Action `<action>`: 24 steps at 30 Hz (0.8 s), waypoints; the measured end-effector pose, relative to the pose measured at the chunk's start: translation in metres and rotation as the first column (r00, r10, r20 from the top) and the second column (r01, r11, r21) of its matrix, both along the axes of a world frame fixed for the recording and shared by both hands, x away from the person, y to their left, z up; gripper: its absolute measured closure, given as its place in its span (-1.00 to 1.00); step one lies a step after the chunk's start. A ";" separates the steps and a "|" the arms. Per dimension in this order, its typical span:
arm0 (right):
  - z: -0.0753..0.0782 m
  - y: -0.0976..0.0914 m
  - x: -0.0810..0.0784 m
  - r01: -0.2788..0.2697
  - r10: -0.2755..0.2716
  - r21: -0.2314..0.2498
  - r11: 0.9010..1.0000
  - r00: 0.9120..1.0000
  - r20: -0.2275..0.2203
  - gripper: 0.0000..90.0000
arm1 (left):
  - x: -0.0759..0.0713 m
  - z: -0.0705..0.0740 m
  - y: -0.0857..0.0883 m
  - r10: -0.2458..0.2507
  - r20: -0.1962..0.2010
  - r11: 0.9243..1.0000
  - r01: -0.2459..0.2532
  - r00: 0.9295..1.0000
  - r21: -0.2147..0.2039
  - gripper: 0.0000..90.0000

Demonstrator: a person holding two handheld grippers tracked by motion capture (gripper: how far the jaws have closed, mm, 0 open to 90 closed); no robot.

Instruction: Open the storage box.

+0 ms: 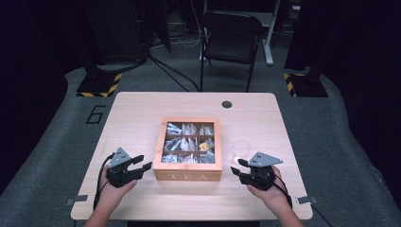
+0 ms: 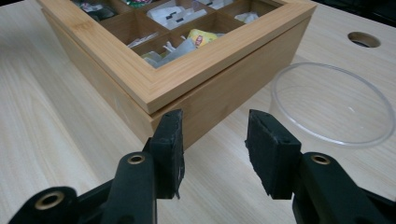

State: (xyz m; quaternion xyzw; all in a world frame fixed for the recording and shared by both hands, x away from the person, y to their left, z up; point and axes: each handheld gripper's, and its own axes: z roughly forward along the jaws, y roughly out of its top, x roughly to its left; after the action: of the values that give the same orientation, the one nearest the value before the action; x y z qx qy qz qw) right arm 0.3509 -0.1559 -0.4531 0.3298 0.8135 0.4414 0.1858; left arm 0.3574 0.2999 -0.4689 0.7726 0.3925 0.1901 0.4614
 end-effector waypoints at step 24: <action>-0.011 0.028 0.001 -0.099 0.097 -0.039 0.994 0.994 -0.049 -0.10 | -0.007 0.002 -0.001 0.000 0.013 0.999 0.001 1.000 -0.034 -0.24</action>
State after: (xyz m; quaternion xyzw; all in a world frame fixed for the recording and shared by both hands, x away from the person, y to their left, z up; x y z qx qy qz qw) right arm 0.3519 -0.1278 -0.4639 0.2958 0.8420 0.4250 0.1515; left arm 0.3503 0.2992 -0.4665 0.7635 0.3924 0.1881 0.4772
